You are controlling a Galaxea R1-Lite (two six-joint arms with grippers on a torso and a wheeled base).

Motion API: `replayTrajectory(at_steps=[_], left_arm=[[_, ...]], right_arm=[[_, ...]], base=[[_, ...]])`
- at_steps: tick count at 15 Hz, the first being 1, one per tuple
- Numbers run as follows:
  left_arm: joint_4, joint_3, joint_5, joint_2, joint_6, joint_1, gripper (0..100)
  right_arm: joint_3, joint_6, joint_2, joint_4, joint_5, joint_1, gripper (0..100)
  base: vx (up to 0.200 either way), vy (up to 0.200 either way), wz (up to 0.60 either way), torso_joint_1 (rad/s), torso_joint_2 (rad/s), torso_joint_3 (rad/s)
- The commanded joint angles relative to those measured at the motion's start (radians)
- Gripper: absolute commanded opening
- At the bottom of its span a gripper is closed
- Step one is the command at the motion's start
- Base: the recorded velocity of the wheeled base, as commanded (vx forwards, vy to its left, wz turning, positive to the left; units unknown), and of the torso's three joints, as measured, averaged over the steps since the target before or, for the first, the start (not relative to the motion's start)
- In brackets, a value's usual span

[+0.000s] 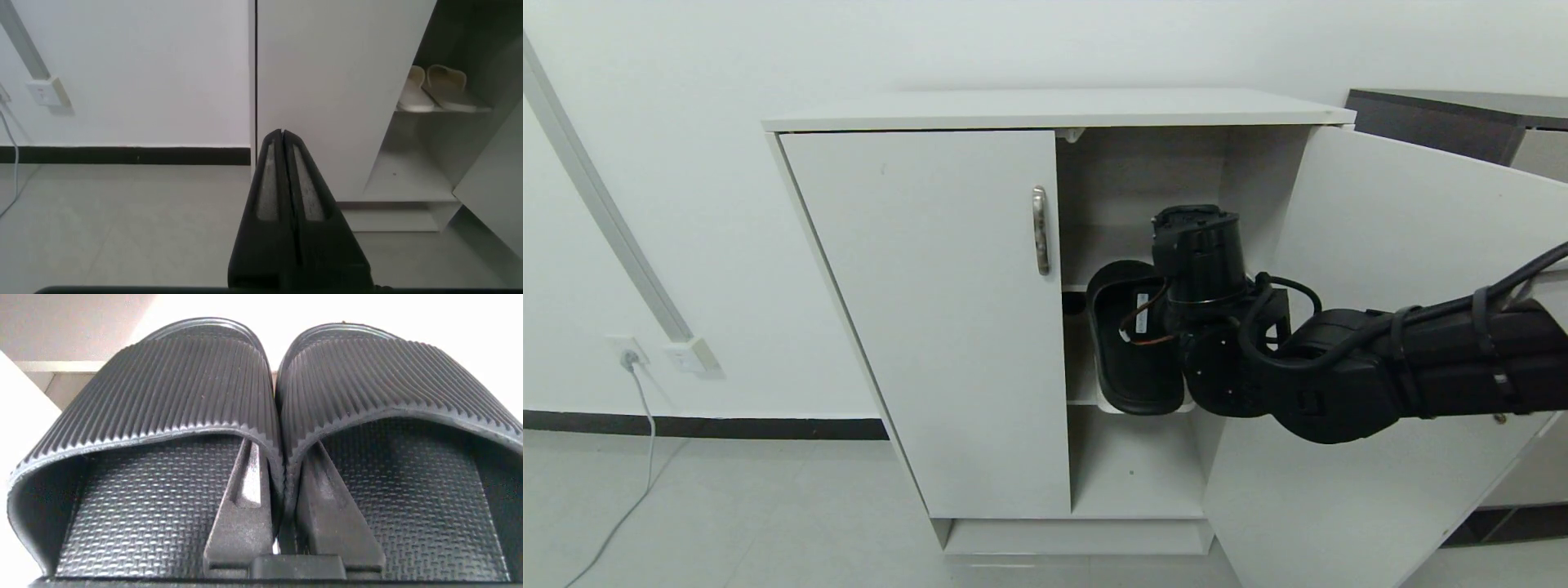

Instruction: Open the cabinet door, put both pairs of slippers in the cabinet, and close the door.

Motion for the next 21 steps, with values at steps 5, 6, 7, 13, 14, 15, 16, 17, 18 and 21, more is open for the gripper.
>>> replayTrajectory(at_steps=[5,6,7,13,14,15,16,17,18,21], left_arm=[[0.000,0.000,0.000,0.001,0.000,0.000,0],[0.000,0.000,0.000,0.001,0.002,0.000,0],[0.000,0.000,0.000,0.001,0.000,0.000,0],[0.000,0.000,0.000,0.001,0.000,0.000,0],[0.000,0.000,0.000,0.001,0.000,0.000,0],[0.000,0.000,0.000,0.001,0.000,0.000,0],[0.000,0.000,0.000,0.001,0.000,0.000,0],[-0.002,0.000,0.000,0.001,0.000,0.000,0],[0.000,0.000,0.000,0.001,0.000,0.000,0],[0.000,0.000,0.000,0.001,0.000,0.000,0]], right_arm=[[-0.009,-0.005,-0.005,-0.003,0.000,-0.001,0],[-0.010,-0.005,-0.007,-0.003,0.000,-0.001,0],[-0.015,-0.007,-0.003,-0.003,0.000,-0.009,0],[-0.039,-0.011,0.006,0.000,0.046,-0.028,0],[-0.050,-0.011,0.018,0.000,0.046,-0.038,0],[-0.070,-0.013,0.029,0.002,0.048,-0.045,0],[-0.087,-0.013,0.041,0.005,0.061,-0.053,0],[-0.108,-0.022,0.052,0.008,0.078,-0.064,0],[-0.131,-0.039,0.067,0.008,0.089,-0.078,0],[-0.213,-0.054,0.110,0.040,0.104,-0.099,0]], base=[[0.200,0.000,0.00,-0.001,0.00,0.002],[0.200,0.000,0.00,0.002,0.01,0.007],[0.200,0.000,0.00,0.007,0.00,0.002],[0.000,0.000,0.00,0.000,0.00,0.000],[0.000,0.000,0.00,0.000,0.00,0.000],[0.000,0.000,0.00,0.000,0.00,0.000],[0.000,0.000,0.00,0.000,0.00,0.000],[0.000,0.000,0.00,0.000,0.00,0.000],[0.000,0.000,0.00,0.000,0.00,0.000],[0.000,0.000,0.00,0.000,0.00,0.000]])
